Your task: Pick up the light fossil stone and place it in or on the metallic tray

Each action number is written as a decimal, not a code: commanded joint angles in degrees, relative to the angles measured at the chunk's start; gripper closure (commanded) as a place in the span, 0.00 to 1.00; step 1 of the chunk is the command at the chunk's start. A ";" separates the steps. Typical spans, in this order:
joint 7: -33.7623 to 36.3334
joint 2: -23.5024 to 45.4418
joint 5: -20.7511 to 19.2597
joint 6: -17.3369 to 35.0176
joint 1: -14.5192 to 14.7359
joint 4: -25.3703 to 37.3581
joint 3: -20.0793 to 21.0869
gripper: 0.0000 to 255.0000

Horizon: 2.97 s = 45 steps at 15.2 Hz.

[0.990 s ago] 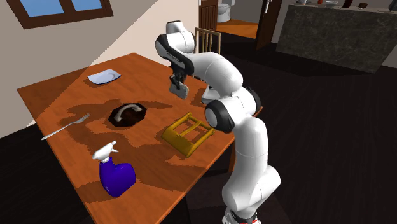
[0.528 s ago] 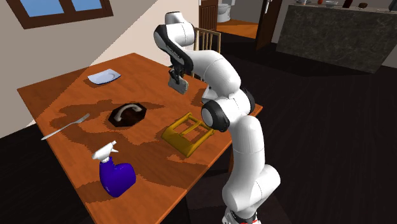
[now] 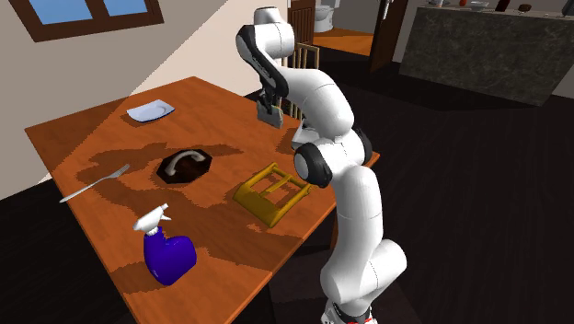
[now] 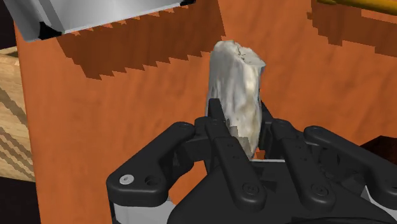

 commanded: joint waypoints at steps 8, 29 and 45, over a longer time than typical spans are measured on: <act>-11.84 -3.80 1.37 0.37 -9.31 -4.12 -3.28 1.00; -21.05 -11.44 2.05 14.86 -16.42 -26.15 -5.84 1.00; -21.17 -13.06 2.04 18.06 -16.48 -30.97 -5.91 0.00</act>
